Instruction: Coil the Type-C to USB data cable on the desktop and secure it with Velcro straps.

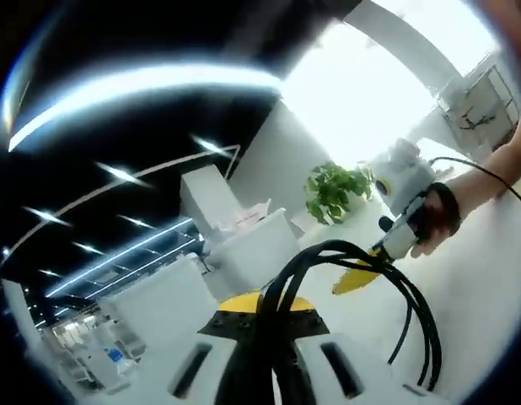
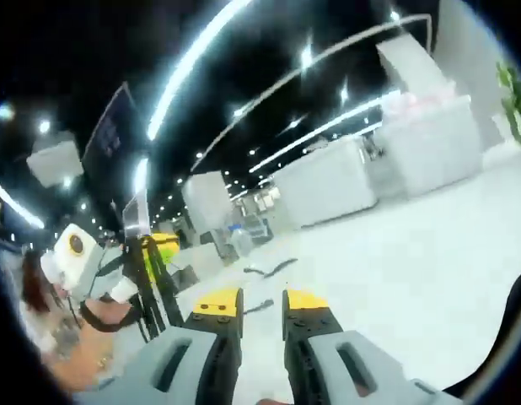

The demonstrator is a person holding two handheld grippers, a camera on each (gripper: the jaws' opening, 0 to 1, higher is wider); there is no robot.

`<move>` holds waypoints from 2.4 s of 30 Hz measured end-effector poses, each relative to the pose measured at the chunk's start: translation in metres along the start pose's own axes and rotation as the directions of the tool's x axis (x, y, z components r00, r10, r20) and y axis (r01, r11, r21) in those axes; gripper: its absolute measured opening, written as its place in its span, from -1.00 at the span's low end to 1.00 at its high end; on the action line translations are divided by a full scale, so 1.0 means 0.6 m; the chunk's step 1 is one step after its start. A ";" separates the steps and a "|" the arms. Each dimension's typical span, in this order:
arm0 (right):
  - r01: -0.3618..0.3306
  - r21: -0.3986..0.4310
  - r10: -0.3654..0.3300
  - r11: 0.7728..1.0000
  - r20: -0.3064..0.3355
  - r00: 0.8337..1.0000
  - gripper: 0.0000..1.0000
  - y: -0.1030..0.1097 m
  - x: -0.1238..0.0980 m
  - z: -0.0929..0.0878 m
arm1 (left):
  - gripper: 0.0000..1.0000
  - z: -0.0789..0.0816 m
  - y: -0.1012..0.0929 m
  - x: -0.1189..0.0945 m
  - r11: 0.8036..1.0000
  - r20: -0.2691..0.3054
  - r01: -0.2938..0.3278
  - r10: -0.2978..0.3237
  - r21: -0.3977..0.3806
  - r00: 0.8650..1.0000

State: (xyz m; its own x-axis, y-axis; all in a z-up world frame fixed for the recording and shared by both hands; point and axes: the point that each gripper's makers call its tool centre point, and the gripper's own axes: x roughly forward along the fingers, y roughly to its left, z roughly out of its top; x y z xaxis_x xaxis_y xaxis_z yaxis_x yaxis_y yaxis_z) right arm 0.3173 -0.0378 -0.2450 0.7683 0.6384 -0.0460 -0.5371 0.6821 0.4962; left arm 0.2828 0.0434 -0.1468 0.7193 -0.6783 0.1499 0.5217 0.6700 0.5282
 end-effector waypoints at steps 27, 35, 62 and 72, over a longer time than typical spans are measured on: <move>-0.100 0.162 0.126 0.982 -0.164 0.978 -0.52 0.039 0.042 -0.092 | -0.92 0.104 -0.082 -0.024 0.975 0.243 0.223 -0.212 -0.020 0.947; -0.109 0.187 0.129 0.976 -0.097 0.987 -0.84 0.033 0.042 -0.070 | -0.92 0.097 -0.108 -0.018 0.961 0.232 0.276 -0.266 -0.013 0.936; -0.275 0.000 0.265 0.961 0.266 0.927 -0.92 0.094 -0.044 0.102 | -0.92 -0.020 -0.105 0.029 0.974 0.006 0.194 -0.195 -0.114 0.981; -0.333 0.029 0.311 0.942 0.289 0.905 -0.92 0.112 -0.050 0.103 | -0.90 -0.027 -0.108 0.031 0.980 0.000 0.175 -0.175 -0.092 0.985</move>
State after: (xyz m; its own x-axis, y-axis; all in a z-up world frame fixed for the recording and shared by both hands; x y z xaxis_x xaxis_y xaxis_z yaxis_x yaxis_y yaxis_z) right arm 0.2798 -0.0335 -0.1567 0.6289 0.6875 0.3633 -0.7521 0.4194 0.5083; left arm 0.2696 -0.0080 -0.1916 0.6166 -0.7854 0.0552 0.6791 0.5659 0.4675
